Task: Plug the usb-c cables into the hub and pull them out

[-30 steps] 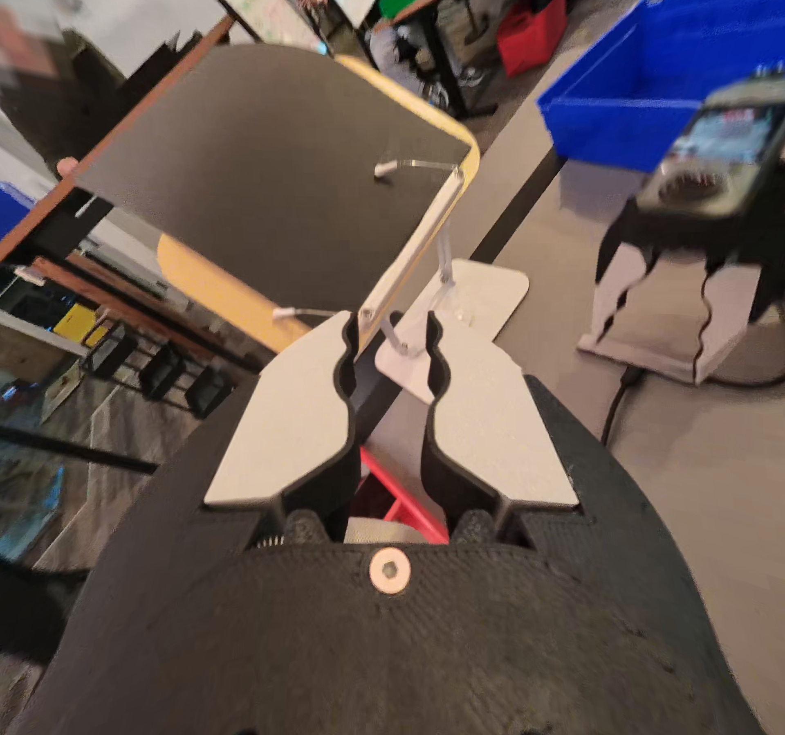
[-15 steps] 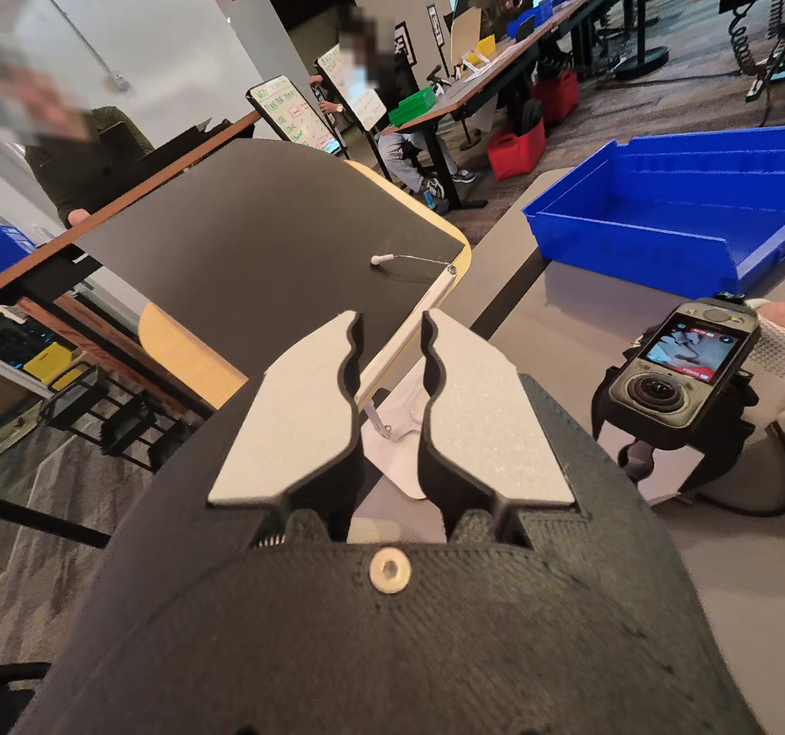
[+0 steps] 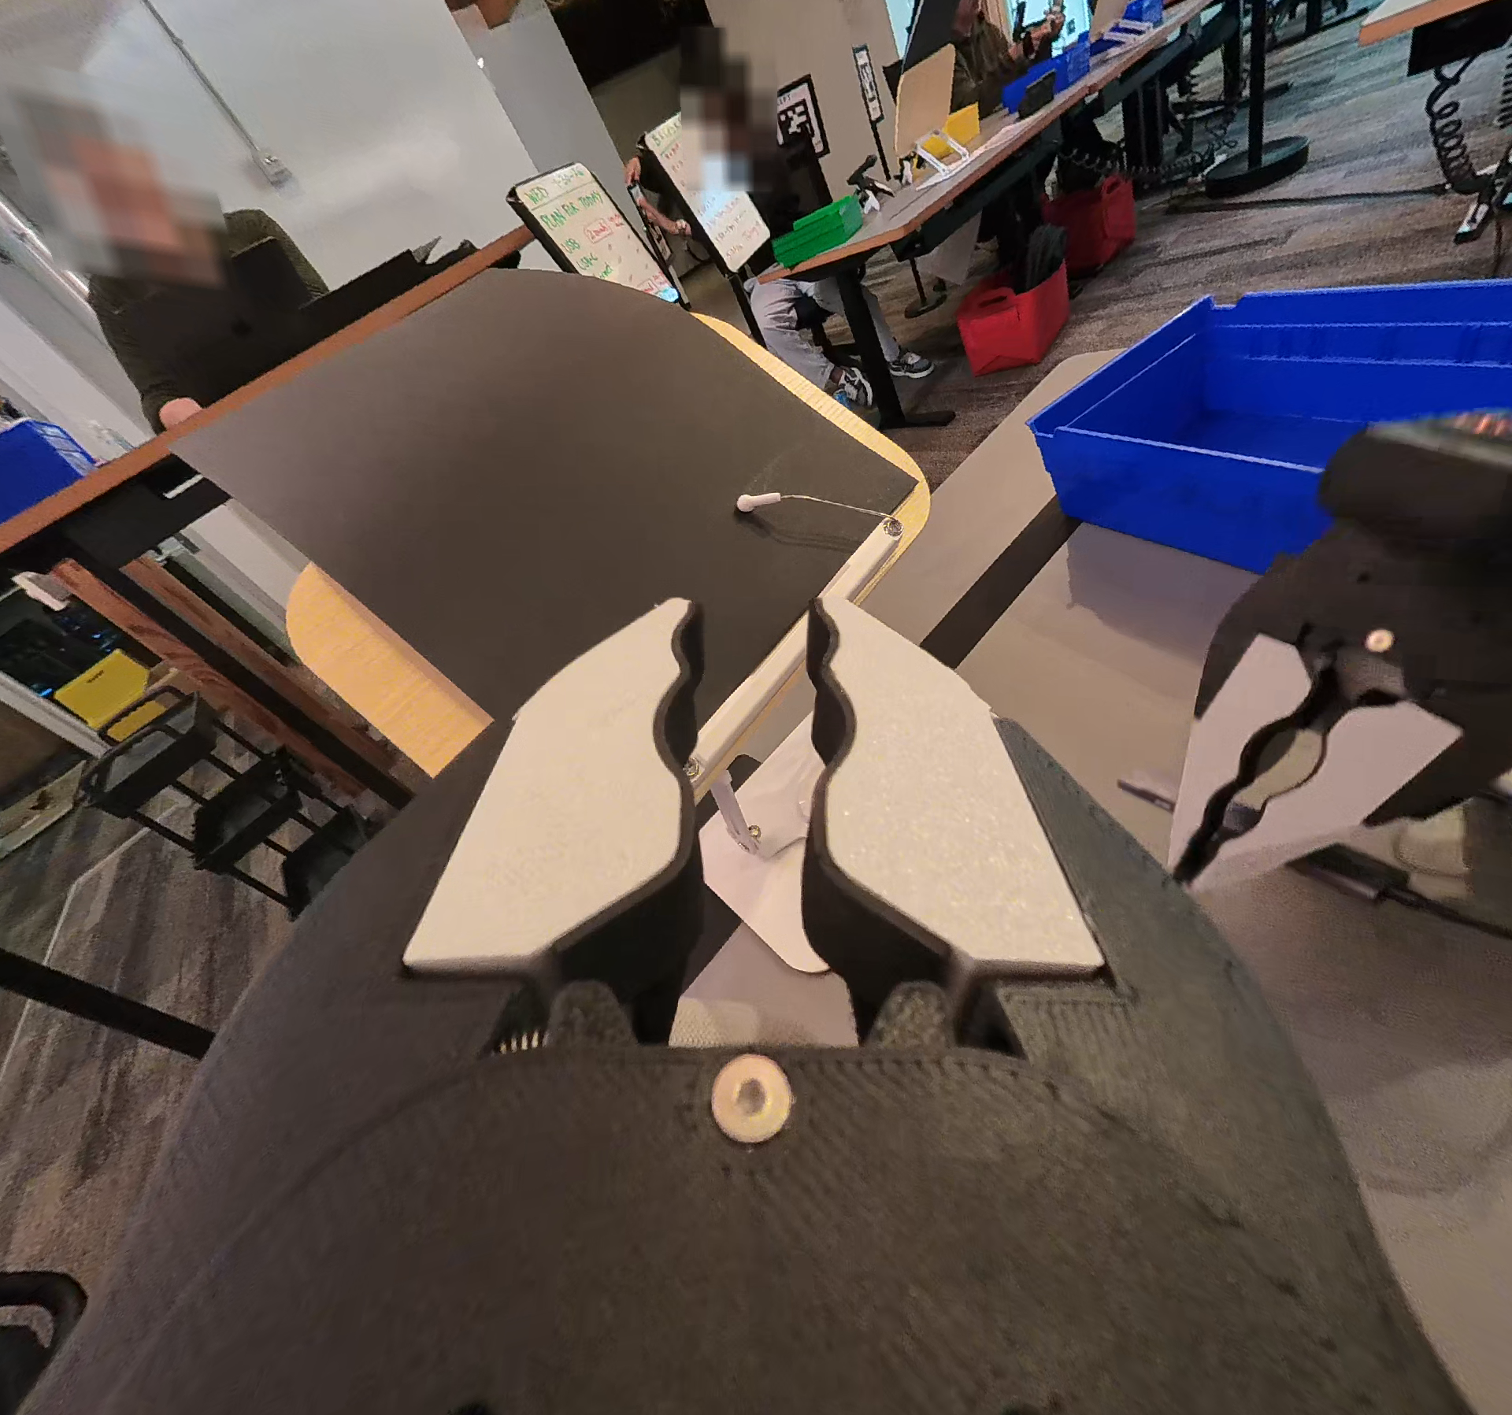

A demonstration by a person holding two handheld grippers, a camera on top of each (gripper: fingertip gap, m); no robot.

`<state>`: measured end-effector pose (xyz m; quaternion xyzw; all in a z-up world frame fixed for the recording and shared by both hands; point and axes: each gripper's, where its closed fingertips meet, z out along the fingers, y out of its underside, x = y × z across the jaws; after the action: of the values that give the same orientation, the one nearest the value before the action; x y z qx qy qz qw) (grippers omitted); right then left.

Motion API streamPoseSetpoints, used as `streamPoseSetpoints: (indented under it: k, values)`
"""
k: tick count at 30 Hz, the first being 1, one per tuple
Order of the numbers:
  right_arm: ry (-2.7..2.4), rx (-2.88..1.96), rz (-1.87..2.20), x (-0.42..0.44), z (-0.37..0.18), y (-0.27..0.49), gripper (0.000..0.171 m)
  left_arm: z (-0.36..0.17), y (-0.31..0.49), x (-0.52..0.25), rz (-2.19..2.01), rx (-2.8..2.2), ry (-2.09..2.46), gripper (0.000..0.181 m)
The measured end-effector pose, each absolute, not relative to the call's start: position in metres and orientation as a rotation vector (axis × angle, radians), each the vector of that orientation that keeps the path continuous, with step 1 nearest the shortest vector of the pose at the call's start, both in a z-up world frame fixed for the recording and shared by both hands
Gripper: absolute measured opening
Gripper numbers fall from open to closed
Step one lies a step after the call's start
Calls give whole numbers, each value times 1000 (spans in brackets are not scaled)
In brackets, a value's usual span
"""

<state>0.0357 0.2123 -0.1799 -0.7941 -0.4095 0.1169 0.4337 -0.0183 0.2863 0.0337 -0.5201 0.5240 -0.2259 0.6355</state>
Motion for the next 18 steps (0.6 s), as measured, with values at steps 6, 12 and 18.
streamPoseSetpoints:
  k: [6,12,18]
  values:
    - [-829,-1845,261,74,-99,207,1,40,286,-20,-509,-1170,1164,23]
    - [-652,-1748,107,143,-8,195,1,41,289,-21,-517,-1177,1146,23]
    - [-471,-1746,-227,242,50,179,2,32,292,-15,-503,-1196,1164,23]
